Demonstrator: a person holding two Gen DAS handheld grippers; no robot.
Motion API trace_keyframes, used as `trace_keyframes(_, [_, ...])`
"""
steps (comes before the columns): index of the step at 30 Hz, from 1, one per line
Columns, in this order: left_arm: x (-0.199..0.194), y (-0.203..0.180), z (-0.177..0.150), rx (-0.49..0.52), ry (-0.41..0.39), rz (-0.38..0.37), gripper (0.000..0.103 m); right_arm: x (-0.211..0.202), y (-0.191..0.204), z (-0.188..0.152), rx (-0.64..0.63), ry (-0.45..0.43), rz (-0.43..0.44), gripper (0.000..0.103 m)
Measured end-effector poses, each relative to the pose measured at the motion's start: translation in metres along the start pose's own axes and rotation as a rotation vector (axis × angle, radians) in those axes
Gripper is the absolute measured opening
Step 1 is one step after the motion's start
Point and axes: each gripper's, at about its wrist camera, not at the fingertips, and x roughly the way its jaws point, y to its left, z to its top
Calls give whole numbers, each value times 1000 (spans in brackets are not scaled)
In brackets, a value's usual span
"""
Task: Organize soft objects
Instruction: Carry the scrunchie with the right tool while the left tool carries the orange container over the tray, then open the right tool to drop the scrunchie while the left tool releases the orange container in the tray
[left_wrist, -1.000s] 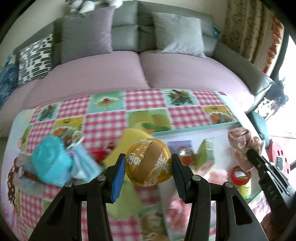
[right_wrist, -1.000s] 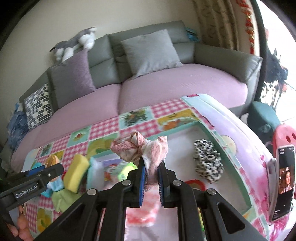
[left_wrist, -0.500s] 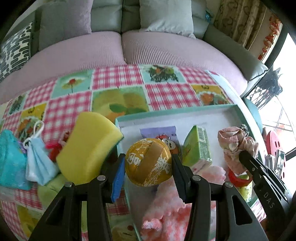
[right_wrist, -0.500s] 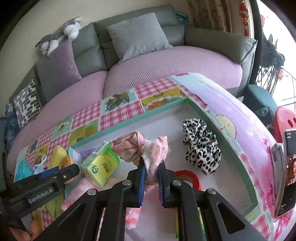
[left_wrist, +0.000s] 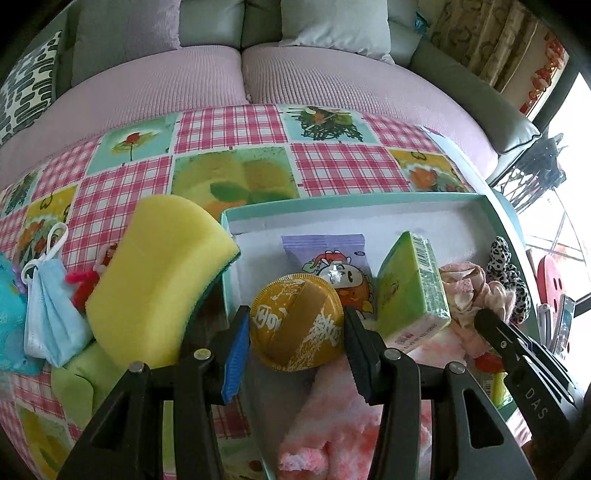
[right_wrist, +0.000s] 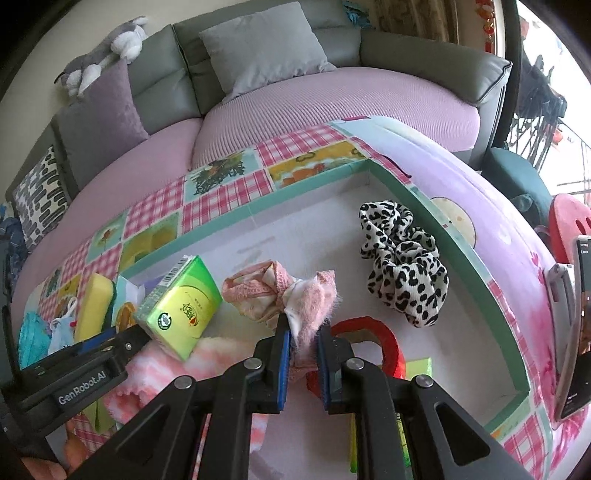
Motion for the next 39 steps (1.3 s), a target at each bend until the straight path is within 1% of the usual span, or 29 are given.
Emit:
trace_keyframes(3, [-3, 1, 1, -3, 13, -8, 51, -3, 0, 1, -2, -8, -17, 17])
trace_keyframes(4, [-5, 1, 1, -5, 17, -10, 51, -5, 0, 1, -3, -12, -21, 18])
trace_keyframes(6, [-8, 1, 2, -5, 24, -10, 52, -8, -1, 2, -3, -21, -29, 22])
trace_keyframes(7, [-9, 0, 2, -4, 27, -10, 52, -10, -1, 2, -5, -25, -32, 28])
trace_keyframes(8, [-12, 0, 3, -3, 29, -8, 52, -12, -2, 2, -6, -31, -36, 31])
trace_keyframes(9, [-15, 0, 3, 0, 29, -5, 52, -14, -1, 3, -6, -36, -39, 32])
trace_keyframes(12, [-29, 1, 4, 9, 9, 30, 59, -24, -1, 4, -7, -59, -41, 34])
trace_keyframes(13, [-35, 2, 5, 9, -3, 37, 63, -26, 0, 5, -8, -64, -42, 39])
trace_keyframes(14, [-38, 4, 5, 6, -10, 39, 64, -30, 0, 5, -9, -70, -47, 47])
trace_keyframes(16, [-47, 9, 6, -9, -25, 48, 65, -32, 1, 5, -12, -71, -50, 55])
trace_keyframes(18, [-52, 13, 6, -17, -29, 68, 66, -32, 2, 5, -18, -66, -53, 57])
trace_keyframes(20, [-57, 18, 6, -21, -38, 91, 66, -30, 3, 4, -26, -55, -63, 66])
trace_keyframes(21, [-59, 21, 6, -27, -42, 101, 66, -29, 3, 4, -30, -51, -66, 67])
trace_keyframes(22, [-62, 26, 7, -41, -47, 112, 68, -28, 4, 4, -37, -47, -73, 70])
trace_keyframes(23, [-64, 30, 7, -54, -52, 120, 77, -28, 5, 3, -45, -45, -80, 73])
trace_keyframes(24, [-66, 34, 7, -66, -57, 129, 84, -27, 6, 3, -52, -42, -87, 76])
trace_keyframes(25, [-67, 39, 7, -79, -63, 141, 89, -26, 7, 3, -61, -40, -93, 81])
trace_keyframes(26, [-69, 44, 6, -91, -69, 159, 89, -26, 8, 2, -72, -38, -100, 85])
trace_keyframes(28, [-70, 53, 4, -104, -66, 193, 89, -25, 10, 1, -84, -37, -106, 87])
trace_keyframes(30, [-71, 59, 2, -112, -64, 218, 89, -24, 11, 0, -94, -33, -110, 94])
trace_keyframes(31, [-72, 64, 1, -121, -63, 232, 89, -24, 12, -1, -98, -31, -111, 102])
trace_keyframes(36, [-88, 88, -5, -169, -86, 254, 89, -25, 17, -2, -113, -41, -108, 103])
trace_keyframes(39, [-102, 109, -8, -215, -111, 277, 89, -27, 23, -3, -117, -46, -88, 103])
